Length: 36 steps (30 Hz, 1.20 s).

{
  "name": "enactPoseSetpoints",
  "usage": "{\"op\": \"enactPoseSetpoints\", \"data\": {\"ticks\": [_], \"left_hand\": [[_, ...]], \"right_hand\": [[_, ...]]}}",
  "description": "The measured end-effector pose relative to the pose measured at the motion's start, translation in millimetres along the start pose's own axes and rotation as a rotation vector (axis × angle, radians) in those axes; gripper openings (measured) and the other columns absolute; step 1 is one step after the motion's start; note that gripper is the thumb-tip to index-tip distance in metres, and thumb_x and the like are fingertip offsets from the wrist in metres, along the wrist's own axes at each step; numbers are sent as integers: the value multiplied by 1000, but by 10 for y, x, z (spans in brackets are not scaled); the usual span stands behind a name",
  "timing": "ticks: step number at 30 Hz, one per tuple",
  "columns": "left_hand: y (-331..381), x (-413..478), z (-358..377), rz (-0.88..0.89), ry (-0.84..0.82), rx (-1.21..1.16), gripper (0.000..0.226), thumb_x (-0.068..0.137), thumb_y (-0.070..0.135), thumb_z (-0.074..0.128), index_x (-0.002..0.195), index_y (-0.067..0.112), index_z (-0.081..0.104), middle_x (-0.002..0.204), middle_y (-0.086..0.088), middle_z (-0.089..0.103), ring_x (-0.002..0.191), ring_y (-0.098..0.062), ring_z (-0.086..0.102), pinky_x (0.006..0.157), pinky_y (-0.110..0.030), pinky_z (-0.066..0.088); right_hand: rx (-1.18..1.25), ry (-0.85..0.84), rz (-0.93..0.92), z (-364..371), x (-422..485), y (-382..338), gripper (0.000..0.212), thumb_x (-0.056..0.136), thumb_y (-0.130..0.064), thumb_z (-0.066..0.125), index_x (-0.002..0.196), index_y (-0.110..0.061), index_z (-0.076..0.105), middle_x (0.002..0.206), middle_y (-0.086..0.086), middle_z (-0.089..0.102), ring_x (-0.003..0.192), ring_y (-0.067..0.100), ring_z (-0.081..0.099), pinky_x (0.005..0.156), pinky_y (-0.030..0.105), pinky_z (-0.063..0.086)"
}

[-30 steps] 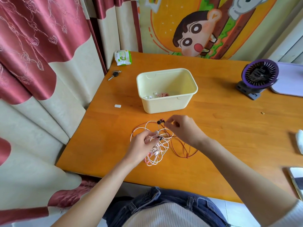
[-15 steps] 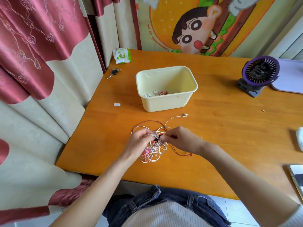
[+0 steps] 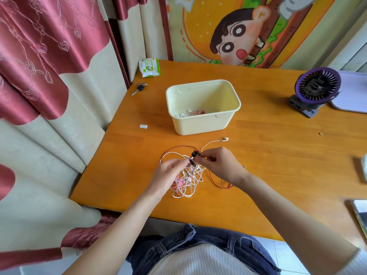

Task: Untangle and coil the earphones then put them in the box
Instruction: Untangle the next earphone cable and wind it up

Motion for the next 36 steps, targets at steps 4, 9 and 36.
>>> {"op": "enactPoseSetpoints", "data": {"ticks": [4, 9, 36], "left_hand": [[28, -10, 36, -21, 7, -105, 30, 88, 35, 61, 95, 8, 70, 82, -7, 57, 76, -18, 51, 69, -28, 40], [51, 6, 64, -21, 2, -95, 9, 90, 15, 60, 89, 17, 68, 79, -3, 62, 73, -13, 54, 62, -19, 43], [-203, 60, -18, -51, -52, 350, 12, 94, 25, 54, 90, 14, 58, 88, 2, 63, 78, -14, 57, 70, -25, 42]], "right_hand": [[61, -26, 11, 25, -26, -37, 23, 89, -26, 61, 71, -14, 70, 48, -4, 38, 46, 10, 29, 45, 19, 24], [50, -23, 25, 58, -56, -3, 24, 89, -27, 61, 74, -11, 72, 49, -2, 39, 46, 10, 29, 45, 19, 24], [284, 128, 146, -82, -12, 116, 21, 92, -28, 58, 87, -16, 73, 42, -11, 33, 39, 7, 24, 40, 14, 19]]}}
Point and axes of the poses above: each hand's wrist, its own x-axis towards the middle knuckle, its own z-axis out of the palm, y = z × x, the point moved 6 cm from there along x, towards the middle knuckle
